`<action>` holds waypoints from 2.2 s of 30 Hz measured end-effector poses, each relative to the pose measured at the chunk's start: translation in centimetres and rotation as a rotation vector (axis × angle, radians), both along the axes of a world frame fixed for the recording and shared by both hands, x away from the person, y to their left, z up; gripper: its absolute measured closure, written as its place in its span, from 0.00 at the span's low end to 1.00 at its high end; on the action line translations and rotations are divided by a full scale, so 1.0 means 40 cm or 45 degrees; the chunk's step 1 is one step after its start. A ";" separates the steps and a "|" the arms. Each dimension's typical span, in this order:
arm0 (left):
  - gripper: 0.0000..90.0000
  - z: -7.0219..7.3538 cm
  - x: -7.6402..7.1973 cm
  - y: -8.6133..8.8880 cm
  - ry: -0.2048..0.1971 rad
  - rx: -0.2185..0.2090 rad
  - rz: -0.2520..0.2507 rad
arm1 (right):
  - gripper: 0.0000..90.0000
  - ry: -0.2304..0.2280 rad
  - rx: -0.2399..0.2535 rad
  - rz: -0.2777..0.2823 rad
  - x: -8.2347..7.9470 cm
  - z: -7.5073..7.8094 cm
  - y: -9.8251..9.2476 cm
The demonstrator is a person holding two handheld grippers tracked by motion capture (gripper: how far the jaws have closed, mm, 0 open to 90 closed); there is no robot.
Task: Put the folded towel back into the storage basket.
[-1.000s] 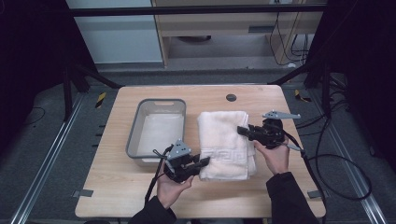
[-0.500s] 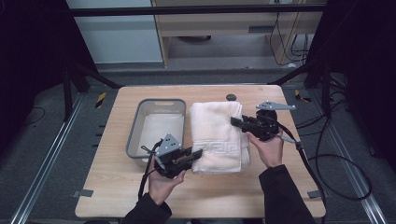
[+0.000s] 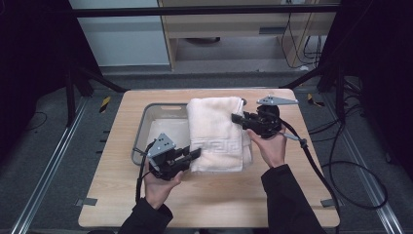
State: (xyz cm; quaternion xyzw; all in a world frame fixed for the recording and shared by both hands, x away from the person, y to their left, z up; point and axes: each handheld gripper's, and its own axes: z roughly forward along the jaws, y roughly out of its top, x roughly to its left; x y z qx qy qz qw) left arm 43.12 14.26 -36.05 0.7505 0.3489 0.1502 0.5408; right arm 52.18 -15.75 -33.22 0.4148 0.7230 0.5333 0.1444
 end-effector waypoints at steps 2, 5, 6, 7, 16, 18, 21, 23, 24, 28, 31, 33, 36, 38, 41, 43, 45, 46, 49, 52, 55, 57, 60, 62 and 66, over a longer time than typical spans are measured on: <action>0.82 0.008 0.003 0.012 -0.014 -0.007 0.010 | 0.75 -0.009 0.002 0.000 0.005 0.010 0.012; 0.82 0.016 0.006 0.026 -0.021 -0.010 0.021 | 0.75 -0.015 0.002 0.002 0.009 0.020 0.026; 0.82 0.016 0.006 0.026 -0.021 -0.010 0.021 | 0.75 -0.015 0.002 0.002 0.009 0.020 0.026; 0.82 0.021 0.008 0.035 -0.023 -0.018 0.028 | 0.75 -0.020 0.001 0.003 0.013 0.027 0.035; 0.82 0.034 0.019 0.074 -0.037 -0.028 0.071 | 0.75 -0.040 -0.008 0.007 0.030 0.050 0.080; 0.82 0.037 0.022 0.084 -0.039 -0.032 0.081 | 0.75 -0.045 -0.013 0.009 0.036 0.055 0.093; 0.82 0.042 0.025 0.100 -0.046 -0.039 0.099 | 0.75 -0.058 -0.019 0.018 0.045 0.067 0.117; 0.82 0.048 0.026 0.111 -0.045 -0.047 0.109 | 0.75 -0.058 -0.019 0.018 0.046 0.071 0.123; 0.82 0.050 0.026 0.117 -0.048 -0.051 0.115 | 0.75 -0.063 -0.021 0.020 0.048 0.075 0.129; 0.82 0.058 0.028 0.139 -0.049 -0.068 0.140 | 0.75 -0.074 -0.017 0.026 0.053 0.086 0.153; 0.82 0.061 0.031 0.154 -0.054 -0.068 0.163 | 0.75 -0.086 -0.019 0.024 0.059 0.091 0.179; 0.82 0.063 0.033 0.166 -0.051 -0.079 0.174 | 0.75 -0.090 -0.019 0.024 0.061 0.092 0.185; 0.82 0.064 0.035 0.181 -0.057 -0.075 0.196 | 0.75 -0.095 -0.014 0.026 0.067 0.093 0.205; 0.82 0.062 0.036 0.186 -0.059 -0.072 0.207 | 0.75 -0.097 -0.023 0.026 0.071 0.094 0.214; 0.82 0.060 0.038 0.190 -0.058 -0.071 0.215 | 0.75 -0.100 -0.029 0.025 0.076 0.094 0.228; 0.82 0.058 0.040 0.200 -0.058 -0.066 0.230 | 0.75 -0.097 -0.028 0.025 0.080 0.093 0.236; 0.82 0.057 0.042 0.203 -0.057 -0.065 0.237 | 0.75 -0.097 -0.031 0.026 0.082 0.093 0.240; 0.82 0.057 0.044 0.211 -0.056 -0.062 0.248 | 0.75 -0.094 -0.033 0.024 0.085 0.092 0.250; 0.82 0.057 0.046 0.220 -0.054 -0.064 0.260 | 0.75 -0.095 -0.038 0.026 0.089 0.094 0.267; 0.82 0.058 0.048 0.236 -0.052 -0.069 0.279 | 0.75 -0.097 -0.038 0.029 0.091 0.096 0.278; 0.82 0.057 0.050 0.250 -0.049 -0.072 0.294 | 0.75 -0.101 -0.040 0.031 0.094 0.098 0.295; 0.82 0.055 0.052 0.259 -0.049 -0.067 0.307 | 0.75 -0.101 -0.044 0.030 0.096 0.099 0.308; 0.82 0.051 0.056 0.270 -0.041 -0.061 0.323 | 0.75 -0.106 -0.047 0.033 0.101 0.099 0.324; 0.82 0.046 0.060 0.277 -0.035 -0.060 0.334 | 0.75 -0.101 -0.052 0.031 0.104 0.096 0.335; 0.82 0.040 0.066 0.294 -0.025 -0.045 0.357 | 0.75 -0.095 -0.060 0.033 0.114 0.088 0.357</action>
